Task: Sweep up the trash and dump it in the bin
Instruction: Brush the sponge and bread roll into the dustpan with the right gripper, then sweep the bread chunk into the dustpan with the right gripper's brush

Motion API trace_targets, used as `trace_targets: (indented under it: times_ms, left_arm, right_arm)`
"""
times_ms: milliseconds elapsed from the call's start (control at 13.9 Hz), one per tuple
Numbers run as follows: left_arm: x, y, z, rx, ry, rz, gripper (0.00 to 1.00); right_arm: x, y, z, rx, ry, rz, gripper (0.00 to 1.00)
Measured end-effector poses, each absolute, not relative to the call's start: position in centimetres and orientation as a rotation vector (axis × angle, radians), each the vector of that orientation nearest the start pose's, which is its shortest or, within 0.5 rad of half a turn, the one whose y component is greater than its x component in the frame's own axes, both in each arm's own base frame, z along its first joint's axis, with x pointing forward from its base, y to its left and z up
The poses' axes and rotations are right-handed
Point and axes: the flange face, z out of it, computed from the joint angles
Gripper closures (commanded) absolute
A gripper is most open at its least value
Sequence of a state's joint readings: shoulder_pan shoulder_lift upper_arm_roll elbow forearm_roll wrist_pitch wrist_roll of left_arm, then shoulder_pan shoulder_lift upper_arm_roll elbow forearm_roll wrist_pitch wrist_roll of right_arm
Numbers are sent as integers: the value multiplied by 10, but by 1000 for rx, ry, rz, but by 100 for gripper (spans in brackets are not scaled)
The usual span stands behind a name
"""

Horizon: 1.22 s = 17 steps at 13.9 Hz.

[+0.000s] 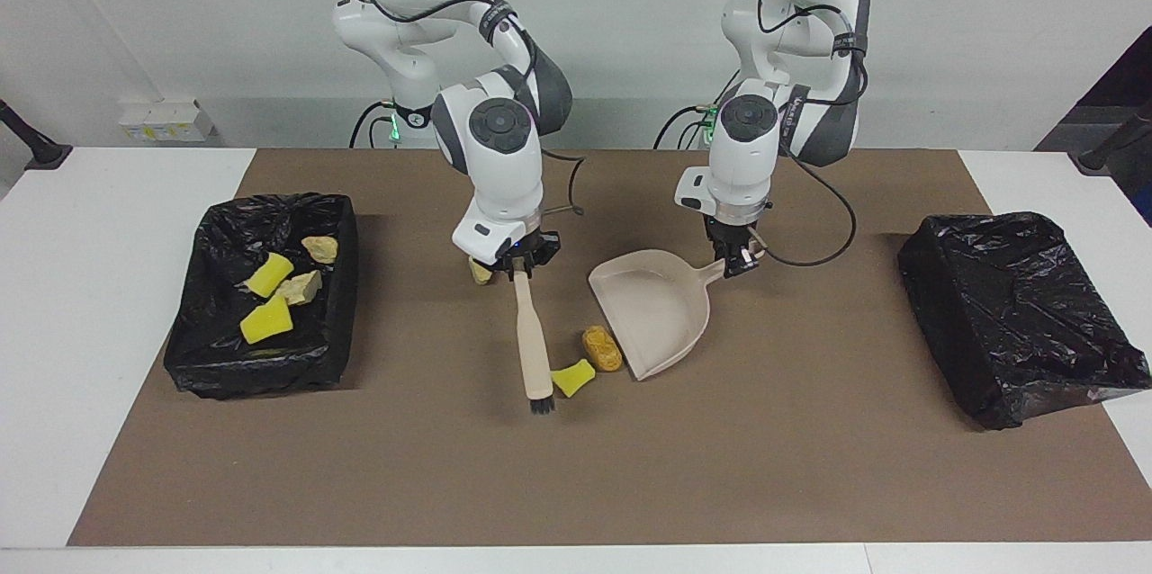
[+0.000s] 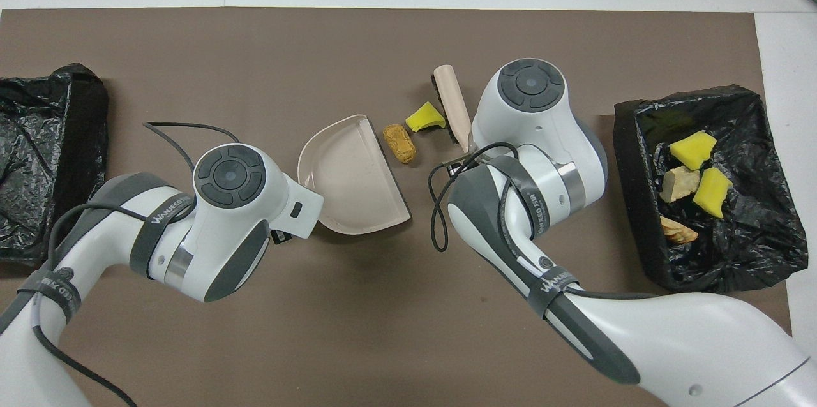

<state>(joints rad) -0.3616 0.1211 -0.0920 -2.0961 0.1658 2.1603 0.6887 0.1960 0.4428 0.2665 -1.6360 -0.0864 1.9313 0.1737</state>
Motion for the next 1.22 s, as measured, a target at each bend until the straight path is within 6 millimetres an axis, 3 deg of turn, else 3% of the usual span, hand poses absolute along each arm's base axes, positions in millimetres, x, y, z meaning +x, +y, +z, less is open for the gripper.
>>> trace_targets:
  times_ms: [288,648,793,865,1081,1225]
  left_arm:
    - [505,-238,360,-2465,1750,105,100]
    - [505,-238,360,-2466,1748,103,100]
    - [507,-239,361,-2462,1753,84,100]
    - [508,-239,361,-2454,1765,62,100]
    - [518,-227,357,-2405,1855,36,100]
    - [523,-220,354,-2398,1905,16,100]
  right_arm:
    - [575,318,334,-3080,-604,286,100]
    - [529,383,345,-3008,-610,379,100]
    - [520,397,355,-3020,-560,368,100]
    - [523,391,366,-3030,-534,360,100]
    - [543,333,419,-3063,-421,354,100]
    - [537,299,449,-3093,-364,415,100]
